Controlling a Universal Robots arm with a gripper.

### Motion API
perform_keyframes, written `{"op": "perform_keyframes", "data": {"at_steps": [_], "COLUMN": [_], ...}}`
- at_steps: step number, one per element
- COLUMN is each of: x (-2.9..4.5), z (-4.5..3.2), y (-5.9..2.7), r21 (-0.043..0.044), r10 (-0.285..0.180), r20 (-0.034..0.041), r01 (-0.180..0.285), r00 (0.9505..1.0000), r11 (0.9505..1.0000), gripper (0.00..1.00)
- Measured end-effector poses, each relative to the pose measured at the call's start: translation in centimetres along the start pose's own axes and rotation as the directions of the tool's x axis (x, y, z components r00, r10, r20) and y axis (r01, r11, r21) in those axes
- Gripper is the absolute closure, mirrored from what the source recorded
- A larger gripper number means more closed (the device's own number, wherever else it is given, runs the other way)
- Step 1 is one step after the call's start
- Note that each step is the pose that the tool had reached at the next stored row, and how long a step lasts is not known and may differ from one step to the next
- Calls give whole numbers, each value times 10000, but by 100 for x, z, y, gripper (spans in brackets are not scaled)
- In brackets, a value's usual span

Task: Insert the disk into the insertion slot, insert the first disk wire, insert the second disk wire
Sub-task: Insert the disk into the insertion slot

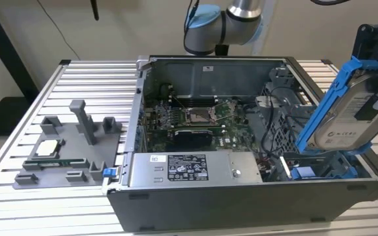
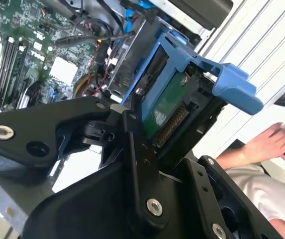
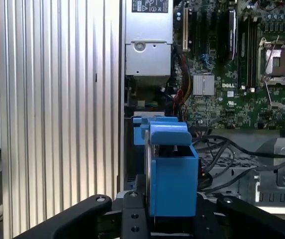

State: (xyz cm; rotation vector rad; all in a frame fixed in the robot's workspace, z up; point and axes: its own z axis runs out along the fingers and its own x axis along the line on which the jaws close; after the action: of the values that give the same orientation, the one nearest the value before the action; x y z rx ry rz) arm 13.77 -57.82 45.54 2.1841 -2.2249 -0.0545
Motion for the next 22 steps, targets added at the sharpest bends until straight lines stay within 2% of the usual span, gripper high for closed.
{"op": "perform_keyframes", "data": {"at_steps": [2,3,22], "x": [0,-1,12], "z": [13,28,371], "y": [-1,-1,-16], "r21": [-3,-4,-4], "r10": [-13,-16,-28], "r20": [170,225,244], "r01": [13,16,28], "r00": [9999,9997,9997], "r11": [10000,10000,10000], "gripper": [100,100,100]}}
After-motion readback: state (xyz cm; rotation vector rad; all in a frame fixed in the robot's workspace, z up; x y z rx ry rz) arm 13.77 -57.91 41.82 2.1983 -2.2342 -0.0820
